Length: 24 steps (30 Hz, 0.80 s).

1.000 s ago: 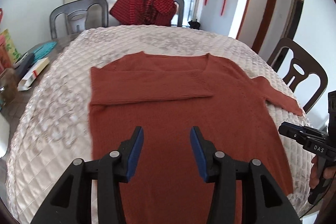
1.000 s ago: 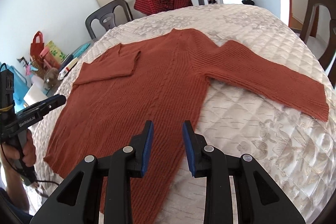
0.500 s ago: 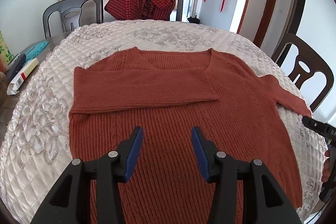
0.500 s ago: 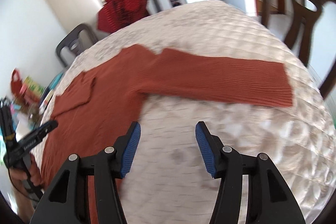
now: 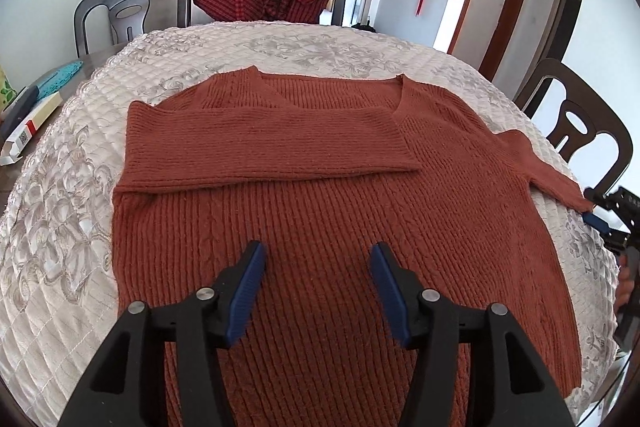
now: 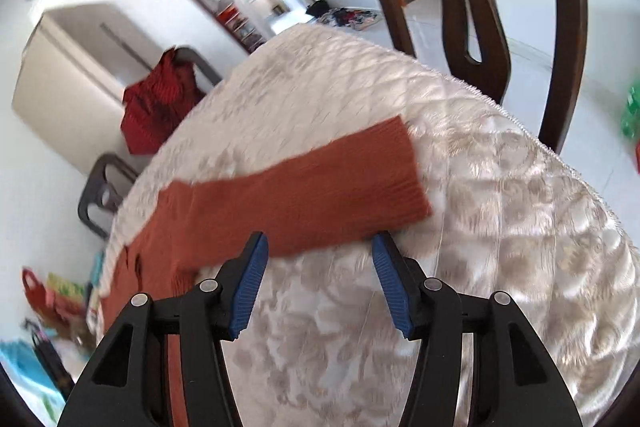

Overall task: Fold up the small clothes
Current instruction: 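Reach the right tool to the other sleeve cuff and grasp it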

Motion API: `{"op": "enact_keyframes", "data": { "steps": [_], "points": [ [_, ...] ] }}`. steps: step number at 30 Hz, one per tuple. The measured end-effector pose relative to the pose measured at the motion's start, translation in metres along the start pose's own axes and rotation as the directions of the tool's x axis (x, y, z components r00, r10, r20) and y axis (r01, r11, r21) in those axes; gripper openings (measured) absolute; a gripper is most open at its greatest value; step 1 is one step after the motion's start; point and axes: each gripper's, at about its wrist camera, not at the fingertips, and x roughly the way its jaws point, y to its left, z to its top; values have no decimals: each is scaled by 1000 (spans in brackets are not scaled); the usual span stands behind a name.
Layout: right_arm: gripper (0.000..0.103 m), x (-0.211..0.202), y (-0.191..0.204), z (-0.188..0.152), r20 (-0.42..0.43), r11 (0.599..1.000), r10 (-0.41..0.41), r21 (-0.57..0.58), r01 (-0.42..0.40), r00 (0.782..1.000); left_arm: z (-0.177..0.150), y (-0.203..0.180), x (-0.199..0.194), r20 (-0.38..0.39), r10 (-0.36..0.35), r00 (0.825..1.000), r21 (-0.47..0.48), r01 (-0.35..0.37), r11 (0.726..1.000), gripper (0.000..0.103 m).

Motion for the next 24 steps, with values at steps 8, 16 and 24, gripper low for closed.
{"op": "enact_keyframes", "data": {
  "steps": [8,16,24],
  "points": [
    [10,14,-6,22,38,996,-28,82,25,999,0,2,0,1,-8,1000,-8,8,1000,58],
    [10,5,96,28,56,965,201,-183,-188,978,-1,2,0,0,-10,1000,-6,10,1000,60],
    [10,66,198,-41,-275,829,310,-390,-400,910,6,8,-7,-1,-94,996,-73,94,993,60]
  ]
}}
